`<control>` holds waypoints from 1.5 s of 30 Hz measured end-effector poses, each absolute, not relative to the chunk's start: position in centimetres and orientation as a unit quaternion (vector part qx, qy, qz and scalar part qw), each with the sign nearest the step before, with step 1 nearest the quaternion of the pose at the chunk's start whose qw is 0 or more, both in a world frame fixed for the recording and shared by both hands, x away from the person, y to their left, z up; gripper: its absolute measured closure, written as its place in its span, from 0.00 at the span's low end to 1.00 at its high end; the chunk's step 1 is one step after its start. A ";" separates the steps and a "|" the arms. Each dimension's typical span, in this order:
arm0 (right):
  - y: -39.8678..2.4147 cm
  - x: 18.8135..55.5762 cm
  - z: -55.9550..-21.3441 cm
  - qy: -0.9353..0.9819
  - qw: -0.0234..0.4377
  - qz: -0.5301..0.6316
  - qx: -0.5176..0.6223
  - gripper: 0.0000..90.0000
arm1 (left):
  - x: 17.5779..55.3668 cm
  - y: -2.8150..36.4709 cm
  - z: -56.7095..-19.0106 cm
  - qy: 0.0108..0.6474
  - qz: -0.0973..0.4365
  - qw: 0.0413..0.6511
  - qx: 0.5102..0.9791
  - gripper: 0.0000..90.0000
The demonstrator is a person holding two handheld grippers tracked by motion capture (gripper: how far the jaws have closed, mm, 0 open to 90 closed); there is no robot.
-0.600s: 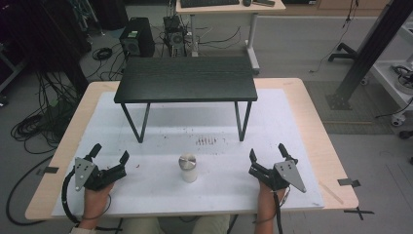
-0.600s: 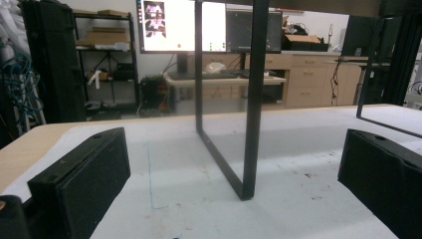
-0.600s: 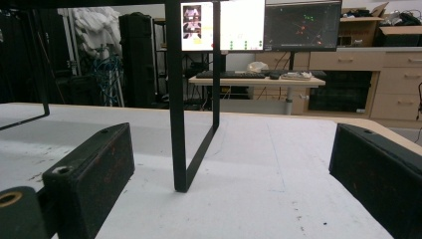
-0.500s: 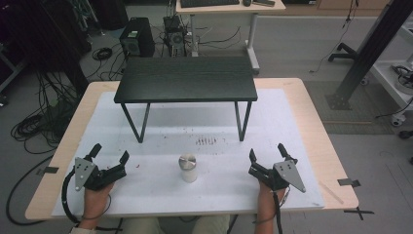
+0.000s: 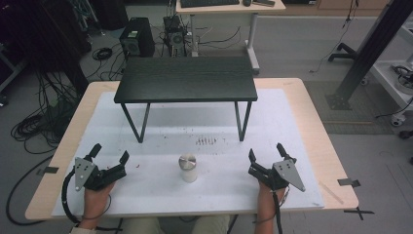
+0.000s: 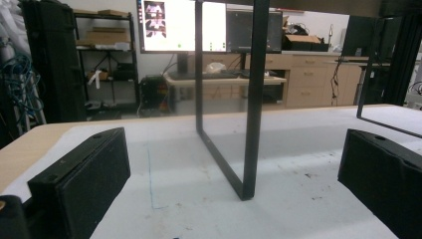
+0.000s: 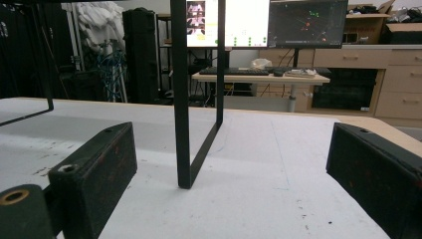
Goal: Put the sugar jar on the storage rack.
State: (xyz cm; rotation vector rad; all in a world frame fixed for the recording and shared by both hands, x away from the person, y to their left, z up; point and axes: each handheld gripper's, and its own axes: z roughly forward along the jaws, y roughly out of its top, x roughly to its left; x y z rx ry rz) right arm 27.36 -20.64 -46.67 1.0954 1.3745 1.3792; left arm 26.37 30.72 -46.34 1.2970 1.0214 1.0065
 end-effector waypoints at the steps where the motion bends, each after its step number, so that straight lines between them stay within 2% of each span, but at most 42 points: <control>1: -20.6 27.4 -46.7 0.553 0.439 0.554 0.441 0.05 | 26.4 30.7 -46.3 0.434 0.428 0.568 0.553 0.00; 26: -20.4 27.5 -46.6 0.558 0.443 0.545 0.441 0.03 | 26.4 30.7 -46.3 0.434 0.428 0.567 0.553 0.00; 37: -20.3 27.5 -46.4 0.559 0.415 0.570 0.437 0.02 | 26.4 30.7 -46.3 0.434 0.428 0.567 0.553 0.00; 45: -17.5 26.6 -44.5 0.565 0.401 0.601 0.399 0.00 | 26.4 30.7 -46.3 0.434 0.429 0.567 0.553 0.00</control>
